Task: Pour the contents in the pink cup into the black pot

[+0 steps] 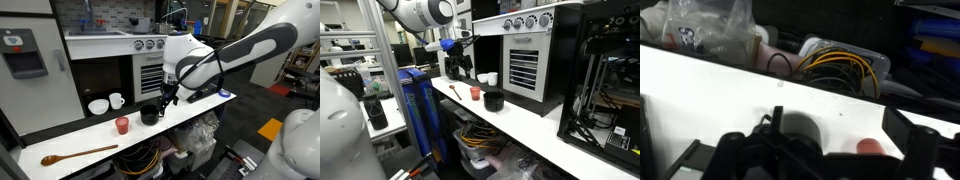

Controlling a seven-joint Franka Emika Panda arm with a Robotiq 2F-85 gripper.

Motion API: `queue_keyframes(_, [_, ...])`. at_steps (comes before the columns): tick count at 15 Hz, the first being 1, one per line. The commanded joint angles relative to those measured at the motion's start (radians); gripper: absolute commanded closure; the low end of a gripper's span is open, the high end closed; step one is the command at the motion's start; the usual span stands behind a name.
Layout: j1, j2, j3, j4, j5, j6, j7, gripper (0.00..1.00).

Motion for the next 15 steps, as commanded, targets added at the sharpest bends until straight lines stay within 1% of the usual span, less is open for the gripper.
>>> queue_keyframes(1, [0.016, 0.121, -0.03, 0.129, -0.071, 0.019, -0.16, 0.0])
queue_keyframes(6, [0.065, 0.293, -0.017, 0.31, -0.082, 0.001, -0.359, 0.0])
queue_keyframes(9, [0.109, 0.399, 0.002, 0.418, -0.108, -0.044, -0.438, 0.0])
queue_keyframes(11, [0.14, 0.456, 0.013, 0.476, -0.146, -0.077, -0.477, 0.0])
queue_keyframes(15, [0.206, 0.564, 0.028, 0.585, -0.263, -0.174, -0.534, 0.0])
